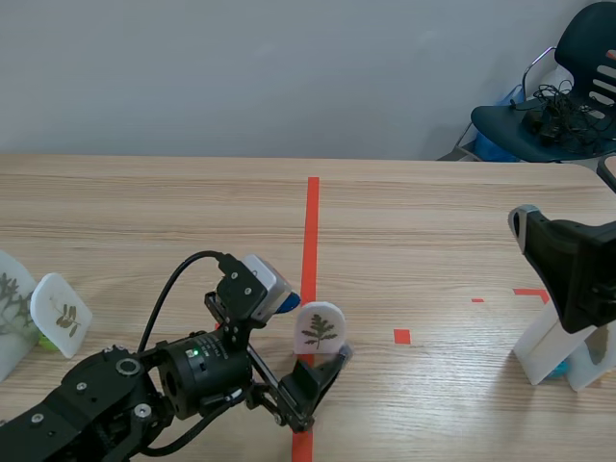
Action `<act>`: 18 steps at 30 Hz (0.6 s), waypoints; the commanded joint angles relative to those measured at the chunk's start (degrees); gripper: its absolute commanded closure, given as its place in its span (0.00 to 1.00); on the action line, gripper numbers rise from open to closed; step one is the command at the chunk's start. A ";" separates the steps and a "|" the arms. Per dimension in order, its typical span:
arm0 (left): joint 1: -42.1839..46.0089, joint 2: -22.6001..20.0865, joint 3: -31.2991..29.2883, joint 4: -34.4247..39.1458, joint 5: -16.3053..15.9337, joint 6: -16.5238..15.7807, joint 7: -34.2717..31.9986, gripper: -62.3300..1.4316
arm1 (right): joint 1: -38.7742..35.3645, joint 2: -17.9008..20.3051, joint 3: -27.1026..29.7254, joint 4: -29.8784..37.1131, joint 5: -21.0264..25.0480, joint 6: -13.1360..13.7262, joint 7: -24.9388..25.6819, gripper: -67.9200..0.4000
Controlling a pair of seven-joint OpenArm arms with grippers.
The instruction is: Do the leaf sorting experiment
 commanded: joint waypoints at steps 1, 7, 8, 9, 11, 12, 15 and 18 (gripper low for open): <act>-0.04 0.35 -0.63 2.01 -0.74 -0.15 -1.07 0.30 | 0.81 0.15 0.37 -0.15 0.37 0.00 0.66 0.00; -0.02 0.42 -0.63 2.01 -0.76 -0.13 -2.32 0.69 | 0.81 0.15 0.37 -0.15 0.39 0.00 0.66 0.00; -0.02 0.42 -0.63 2.01 -0.76 -0.15 -2.32 0.73 | 0.81 0.15 0.37 -0.15 0.39 0.00 0.66 0.00; -0.02 0.42 -0.63 2.01 -0.76 -0.15 -2.32 0.76 | 0.81 0.15 0.37 -0.15 0.39 0.00 0.66 0.00; -0.02 0.42 -0.63 2.01 -0.76 -0.15 -2.32 0.80 | 0.81 0.15 0.37 -0.15 0.39 0.00 0.66 0.00; -0.02 0.42 -0.63 2.01 -0.76 -0.15 -2.32 0.81 | 0.81 0.15 0.37 -0.15 0.39 0.00 0.66 0.00; 0.33 0.11 -1.03 3.06 -0.83 -0.26 -2.12 0.82 | 0.81 0.15 0.37 -0.15 0.37 0.00 0.66 0.00; 2.38 -1.11 -2.54 7.26 -1.75 -0.35 -1.46 0.82 | 0.81 0.15 0.37 -0.15 0.37 0.00 0.66 0.00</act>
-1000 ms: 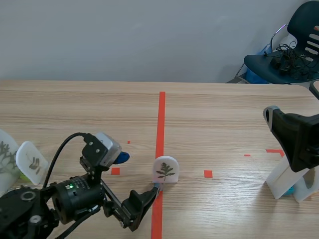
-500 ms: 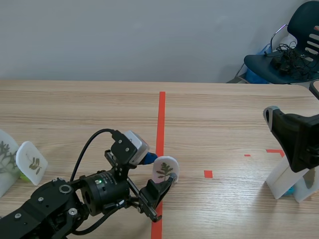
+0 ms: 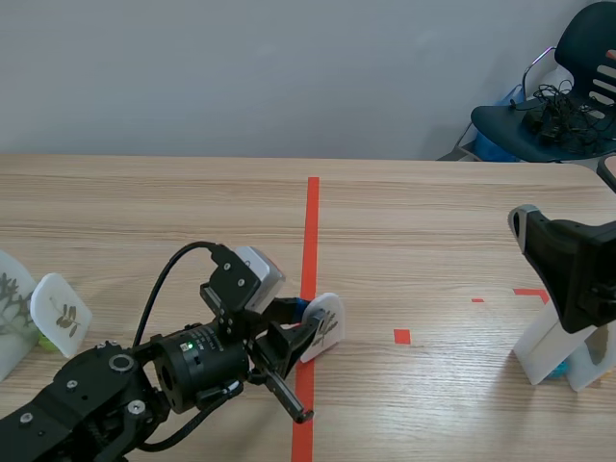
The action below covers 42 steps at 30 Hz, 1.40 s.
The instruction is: Do the leaf sorting experiment
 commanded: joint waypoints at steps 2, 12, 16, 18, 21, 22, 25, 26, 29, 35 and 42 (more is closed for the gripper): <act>3.30 -2.21 -2.99 7.78 -3.58 -0.15 0.96 0.82 | 0.81 0.15 0.37 -0.15 0.37 0.00 0.66 0.00; 18.78 -5.95 -23.98 20.15 -17.68 0.13 4.31 0.82 | 0.79 0.15 0.37 -0.15 0.39 0.00 0.66 0.00; 22.25 -5.86 -31.08 20.00 -21.94 3.34 5.42 0.82 | 0.79 0.15 0.37 -0.15 0.39 0.00 0.66 0.00; 22.88 -5.77 -33.62 19.98 -23.78 5.20 6.93 0.82 | 0.79 0.15 0.37 -0.15 0.39 0.00 0.66 0.00; 22.99 -5.79 -35.60 19.34 -25.03 7.21 7.87 0.82 | 0.79 0.15 0.37 -0.15 0.39 0.00 0.66 0.00; 22.99 -5.81 -35.85 18.95 -25.03 7.37 7.87 0.82 | 0.81 0.15 0.37 -0.15 0.39 0.00 0.66 0.00; 22.84 -5.77 -35.85 17.49 -25.03 7.34 7.82 0.82 | 0.81 0.15 0.37 -0.15 0.39 0.00 0.66 0.00; 22.80 -5.77 -35.82 16.92 -25.03 7.34 7.65 0.82 | 0.81 0.15 0.37 -0.15 0.39 0.00 0.66 0.00; 22.18 -5.77 -35.82 14.88 -25.03 7.39 7.65 0.82 | 0.81 0.15 0.37 -0.15 0.39 0.02 0.66 0.00; 20.92 -5.79 -35.82 11.50 -24.98 7.34 7.28 0.81 | 0.81 0.15 0.37 -0.15 0.39 0.02 0.68 0.00; 20.98 -6.05 -35.95 11.56 -24.96 3.52 7.28 0.38 | 0.81 0.15 0.37 -0.15 0.39 0.02 0.68 0.00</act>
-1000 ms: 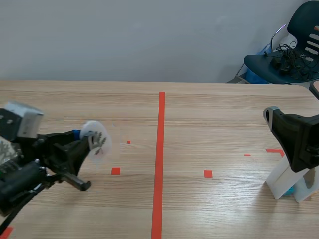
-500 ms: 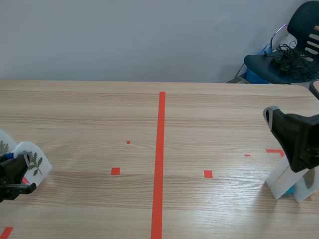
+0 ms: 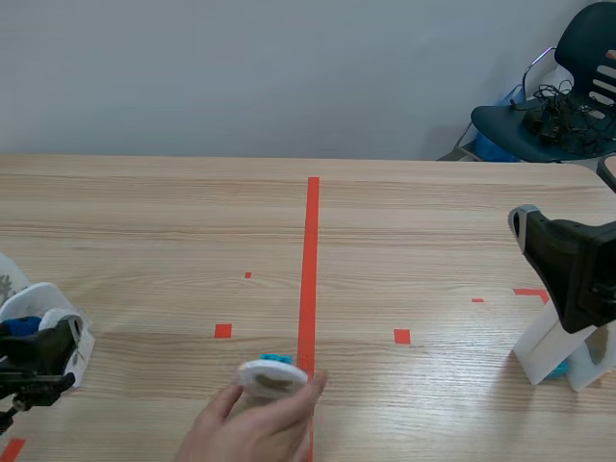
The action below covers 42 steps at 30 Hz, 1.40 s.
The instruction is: Do the leaf sorting experiment
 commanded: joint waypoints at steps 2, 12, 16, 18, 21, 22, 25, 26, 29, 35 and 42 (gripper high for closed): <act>-0.04 -0.55 -0.50 2.62 -0.24 -3.39 -0.68 0.32 | 0.81 0.15 0.37 -0.15 0.39 0.02 0.68 0.00; 6.47 -1.99 -10.95 22.16 -9.05 -20.70 6.69 0.32 | 0.81 0.15 0.37 -0.15 0.39 0.00 0.70 0.00; 10.91 -3.37 -12.94 31.23 -10.54 -20.70 9.05 0.20 | 0.81 0.15 0.39 -0.15 0.39 -0.44 0.72 0.00; 12.92 -3.87 -12.90 34.58 -10.51 -20.70 9.07 0.10 | 0.81 0.17 0.39 -0.15 0.39 -0.42 0.70 0.00; 14.60 -4.31 -12.87 37.33 -10.49 -20.70 9.14 0.04 | 0.81 0.17 0.37 -0.15 0.39 -0.28 0.68 0.00; 15.02 -4.35 -12.87 37.64 -10.49 -20.70 9.38 0.04 | 0.81 0.17 0.33 -0.15 0.39 0.09 0.68 0.00; 15.08 -4.66 -12.83 37.70 -10.08 -20.70 12.90 0.04 | 0.81 0.20 0.15 -0.15 0.39 0.37 0.66 0.00; 15.08 -5.22 -12.79 37.62 -9.84 -20.70 13.49 0.04 | 0.81 0.20 -0.09 -0.15 0.39 0.55 0.46 0.00; 15.08 -7.58 -12.81 36.89 -9.86 -20.70 13.57 0.04 | 1.18 0.20 -1.86 -0.44 0.39 1.18 -0.87 0.00; 15.06 -10.51 -12.81 36.13 -9.86 -20.70 13.55 0.04 | 3.67 0.13 -11.30 -4.20 -2.89 1.68 -0.66 0.00; 15.06 -10.67 -12.81 36.13 -9.90 -20.70 13.33 0.04 | 10.29 -1.11 -25.24 -14.58 -11.85 1.44 4.37 0.00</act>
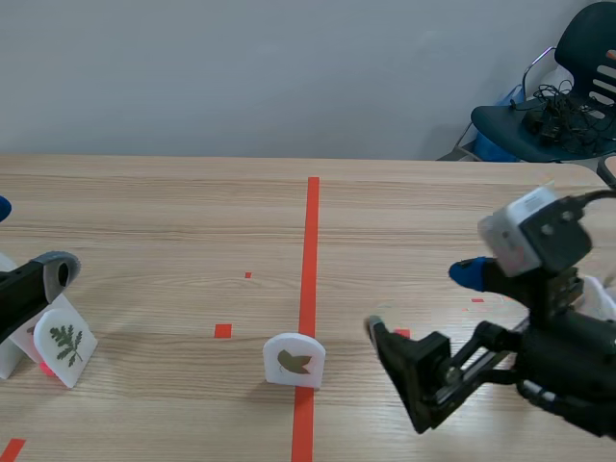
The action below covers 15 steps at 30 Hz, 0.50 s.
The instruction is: Do the leaf sorting experiment
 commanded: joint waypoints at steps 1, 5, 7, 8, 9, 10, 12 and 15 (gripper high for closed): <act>-0.31 0.26 0.07 0.37 -0.87 -0.07 -1.01 0.04 | 1.92 -1.11 -1.49 -1.07 -1.20 -0.13 2.38 0.00; -0.31 0.26 0.07 0.37 -1.07 -0.07 -1.01 0.04 | 5.86 -3.72 -8.11 -7.15 -4.85 -1.66 3.96 0.00; -0.31 0.26 0.07 0.37 -1.07 -0.07 -1.01 0.04 | 7.67 -5.01 -11.06 -10.19 -7.32 -2.58 4.94 0.00; -0.31 0.26 0.07 0.37 -1.07 -0.07 -1.03 0.04 | 8.55 -5.60 -12.39 -11.78 -8.46 -3.30 5.53 0.00; -0.31 0.26 0.07 0.37 -1.07 -0.07 -1.03 0.04 | 9.51 -6.21 -13.70 -13.53 -9.51 -4.17 6.27 0.00; -0.31 0.26 0.07 0.37 -1.07 -0.07 -1.05 0.04 | 10.45 -6.82 -14.88 -15.41 -10.43 -4.68 6.95 0.00; -0.31 0.26 0.07 0.37 -1.07 -0.07 -1.20 0.04 | 12.52 -8.22 -16.96 -19.41 -11.58 -4.72 7.87 0.03; -0.33 0.28 0.07 0.37 -1.07 -0.07 -1.25 0.04 | 15.32 -10.27 -19.67 -24.96 -13.57 -4.94 9.05 0.13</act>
